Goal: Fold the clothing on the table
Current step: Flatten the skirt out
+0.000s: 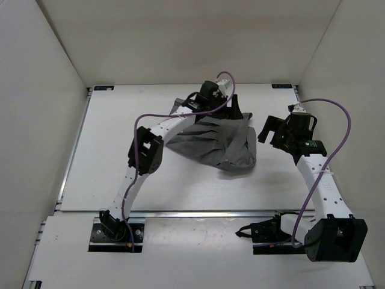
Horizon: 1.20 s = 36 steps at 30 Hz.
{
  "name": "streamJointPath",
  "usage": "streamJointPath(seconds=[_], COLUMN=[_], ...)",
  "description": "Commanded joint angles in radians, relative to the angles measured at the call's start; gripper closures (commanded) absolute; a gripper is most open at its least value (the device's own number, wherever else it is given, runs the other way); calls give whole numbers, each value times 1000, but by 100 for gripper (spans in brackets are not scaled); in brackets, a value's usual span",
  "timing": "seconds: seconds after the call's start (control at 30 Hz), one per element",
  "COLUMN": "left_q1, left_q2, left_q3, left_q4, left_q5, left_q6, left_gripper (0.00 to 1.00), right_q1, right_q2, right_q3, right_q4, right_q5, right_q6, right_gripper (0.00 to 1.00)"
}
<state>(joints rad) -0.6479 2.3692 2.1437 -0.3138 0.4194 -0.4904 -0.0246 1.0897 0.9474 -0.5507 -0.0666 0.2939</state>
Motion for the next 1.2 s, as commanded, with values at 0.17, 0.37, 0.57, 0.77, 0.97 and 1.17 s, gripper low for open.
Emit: streamJointPath(seconds=[0.17,0.37,0.57,0.77,0.97,1.17], left_q1=[-125,-165,-154,-110,-47,-41], left_q2=[125,180,179,23,-585,-1037], left_q3=[165,196,208,164,-741,-1180], left_q4=[41,24,-27,-131,129,79], left_q5=[-157,-258,-258,-369,-467,-586], left_q6=[-7,4,-25,-11,-77,-106], left_gripper=[1,19,100,100,100,10], right_q1=[-24,-37,-48,-28,8,109], right_q2=[-91,-158,-194,-192,-174,-113], right_q3=[-94,-105,-122,-125,-114,-96], right_q4=[-2,-26,-23,11,35,23], right_q5=[-7,-12,-29,-70,-94,-101], right_q6=[33,34,28,31,5,7], right_gripper=[1,0,1,1,2,1])
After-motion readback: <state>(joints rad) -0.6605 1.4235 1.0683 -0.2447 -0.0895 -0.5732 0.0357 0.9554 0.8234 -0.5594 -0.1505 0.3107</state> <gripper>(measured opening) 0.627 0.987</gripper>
